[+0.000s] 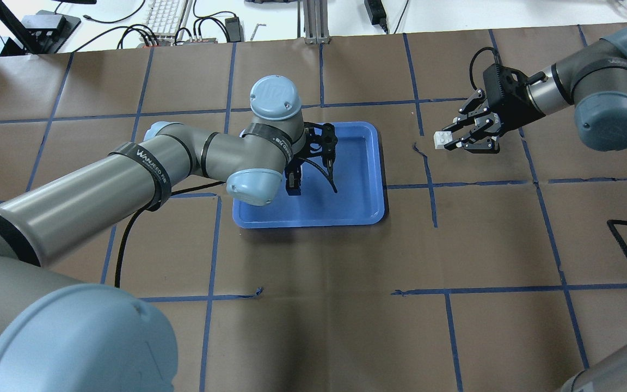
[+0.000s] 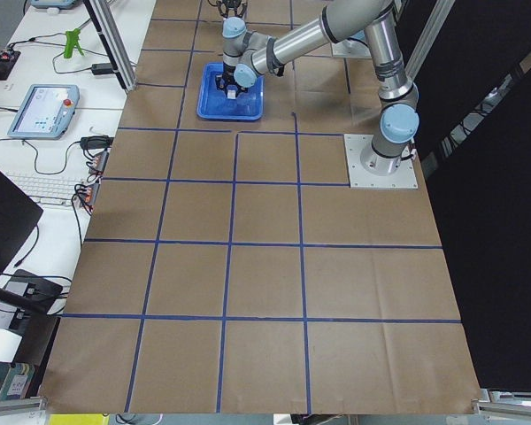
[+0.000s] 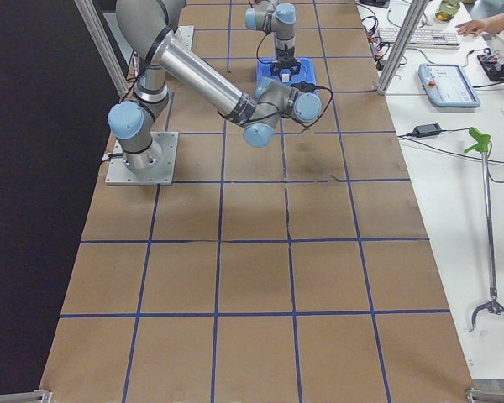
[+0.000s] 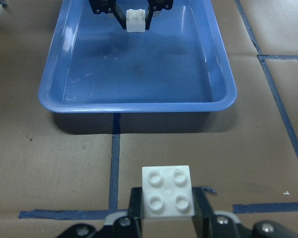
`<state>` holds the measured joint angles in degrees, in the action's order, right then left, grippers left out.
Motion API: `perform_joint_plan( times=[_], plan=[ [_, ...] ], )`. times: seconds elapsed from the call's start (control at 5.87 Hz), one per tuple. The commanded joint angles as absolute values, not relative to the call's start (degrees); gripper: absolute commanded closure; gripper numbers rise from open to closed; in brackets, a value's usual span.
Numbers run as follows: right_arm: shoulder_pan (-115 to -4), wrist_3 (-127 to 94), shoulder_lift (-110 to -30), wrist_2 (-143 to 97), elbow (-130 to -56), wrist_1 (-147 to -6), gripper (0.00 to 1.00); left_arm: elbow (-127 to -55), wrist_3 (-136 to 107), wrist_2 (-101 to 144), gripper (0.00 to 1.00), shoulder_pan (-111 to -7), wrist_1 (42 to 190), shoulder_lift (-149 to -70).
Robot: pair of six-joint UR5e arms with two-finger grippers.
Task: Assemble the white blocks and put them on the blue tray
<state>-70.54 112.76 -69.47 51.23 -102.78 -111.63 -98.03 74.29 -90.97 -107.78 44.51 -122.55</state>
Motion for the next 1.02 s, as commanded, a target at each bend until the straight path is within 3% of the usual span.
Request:
perform_joint_plan(
  times=[0.0, 0.17, 0.51, 0.85],
  plan=[
    [-70.6, 112.7, -69.5, 51.2, -103.0, -111.6, 0.8, -98.4, 75.2, -91.0, 0.55, -108.0, 44.6, -122.7],
    [-70.6, 112.7, -69.4, 51.1, -103.0, -111.6, 0.8, -98.4, 75.4, -91.0, 0.01, -108.0, 45.1, -122.7],
    [-71.0, 112.6, -69.5, 51.0, -103.1, -111.6, 0.8, -96.8, 75.4, -91.3, 0.01, -108.0, 47.1, -121.6],
    [-75.1, 110.7, -69.7, 50.7, -103.2, -112.1, 0.8, -90.7, 75.0, -91.9, 0.01, -106.0, 63.3, -115.2]
  ],
)
